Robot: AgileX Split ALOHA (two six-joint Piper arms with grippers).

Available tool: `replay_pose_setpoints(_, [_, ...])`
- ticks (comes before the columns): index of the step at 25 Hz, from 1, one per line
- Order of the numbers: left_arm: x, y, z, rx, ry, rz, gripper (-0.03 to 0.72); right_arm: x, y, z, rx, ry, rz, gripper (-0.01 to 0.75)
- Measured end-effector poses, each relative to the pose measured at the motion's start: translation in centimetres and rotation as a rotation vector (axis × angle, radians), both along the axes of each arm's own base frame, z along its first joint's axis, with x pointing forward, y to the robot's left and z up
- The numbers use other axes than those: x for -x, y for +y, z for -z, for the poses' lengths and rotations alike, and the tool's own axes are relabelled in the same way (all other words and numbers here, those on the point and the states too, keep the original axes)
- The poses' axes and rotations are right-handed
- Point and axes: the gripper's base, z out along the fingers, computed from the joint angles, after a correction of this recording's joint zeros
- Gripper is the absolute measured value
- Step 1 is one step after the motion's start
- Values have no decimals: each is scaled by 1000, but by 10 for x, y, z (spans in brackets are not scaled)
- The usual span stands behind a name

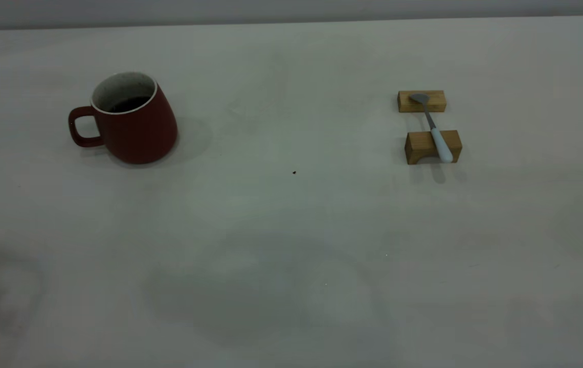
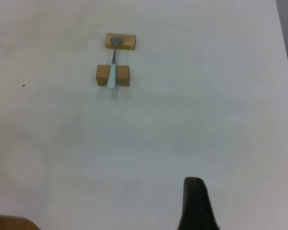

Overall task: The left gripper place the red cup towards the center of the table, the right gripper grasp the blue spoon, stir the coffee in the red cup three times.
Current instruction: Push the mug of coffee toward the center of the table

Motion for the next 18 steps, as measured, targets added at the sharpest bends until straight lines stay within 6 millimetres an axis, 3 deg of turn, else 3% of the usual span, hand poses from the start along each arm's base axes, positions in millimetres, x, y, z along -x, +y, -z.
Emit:
replay_pose_setpoints(5, [-76, -5, 24, -53, 106, 186, 632, 0, 0, 0, 0, 0, 0, 565])
replay_pose_setpoints(9, [-130, -10, 59, -53, 198, 309, 647, 0, 0, 0, 0, 0, 0, 565])
replay_pose_setpoints(13, [-170, -16, 86, -60, 240, 405, 649, 0, 0, 0, 0, 0, 0, 565])
replay_pose_setpoints(18, [-203, -28, 124, -63, 307, 546, 649, 0, 0, 0, 0, 0, 0, 565])
